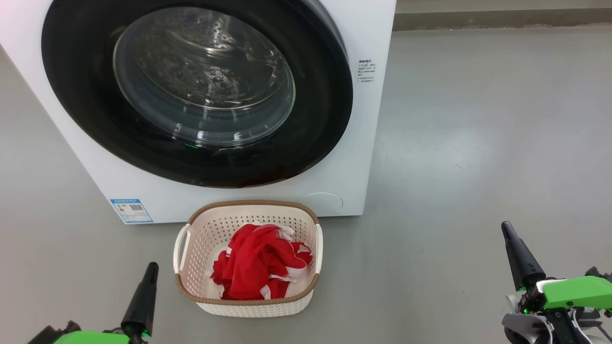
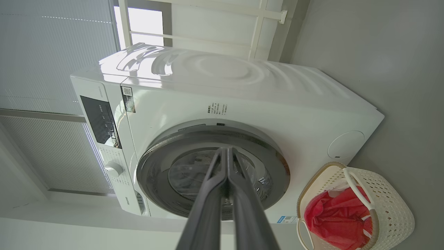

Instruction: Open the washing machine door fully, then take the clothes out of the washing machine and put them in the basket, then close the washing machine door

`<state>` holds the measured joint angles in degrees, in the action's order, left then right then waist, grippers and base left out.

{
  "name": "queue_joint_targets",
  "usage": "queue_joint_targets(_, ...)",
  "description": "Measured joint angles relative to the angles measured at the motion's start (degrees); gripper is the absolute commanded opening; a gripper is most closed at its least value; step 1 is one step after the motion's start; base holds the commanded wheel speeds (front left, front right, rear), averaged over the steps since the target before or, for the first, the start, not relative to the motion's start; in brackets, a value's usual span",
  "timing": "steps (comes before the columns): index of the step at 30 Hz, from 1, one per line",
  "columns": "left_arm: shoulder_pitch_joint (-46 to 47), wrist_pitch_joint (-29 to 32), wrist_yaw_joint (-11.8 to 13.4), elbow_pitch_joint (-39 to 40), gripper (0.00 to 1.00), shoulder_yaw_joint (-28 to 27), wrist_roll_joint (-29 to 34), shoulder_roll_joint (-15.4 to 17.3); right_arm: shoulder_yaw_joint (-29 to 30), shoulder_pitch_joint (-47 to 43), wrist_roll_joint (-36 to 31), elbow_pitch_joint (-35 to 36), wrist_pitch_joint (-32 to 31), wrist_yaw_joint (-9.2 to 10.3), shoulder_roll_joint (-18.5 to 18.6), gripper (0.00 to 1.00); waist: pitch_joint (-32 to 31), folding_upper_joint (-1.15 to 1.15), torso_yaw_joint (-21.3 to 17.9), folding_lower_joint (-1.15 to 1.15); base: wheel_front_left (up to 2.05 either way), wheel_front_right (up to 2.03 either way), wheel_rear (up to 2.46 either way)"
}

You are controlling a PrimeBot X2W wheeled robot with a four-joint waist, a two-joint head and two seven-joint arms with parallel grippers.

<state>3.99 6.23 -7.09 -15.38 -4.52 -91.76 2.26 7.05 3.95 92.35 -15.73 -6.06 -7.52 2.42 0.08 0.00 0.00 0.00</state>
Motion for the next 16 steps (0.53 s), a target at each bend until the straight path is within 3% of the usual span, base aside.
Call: queue_joint_targets(16, 0.0, 0.0, 0.01, 0.0, 0.0, 0.0, 0.0, 0.0, 0.04, 0.0, -0.01, 0.0, -0.01, 0.0, 0.0, 0.0, 0.0, 0.0, 0.0, 0.0, 0.0, 0.0, 0.0)
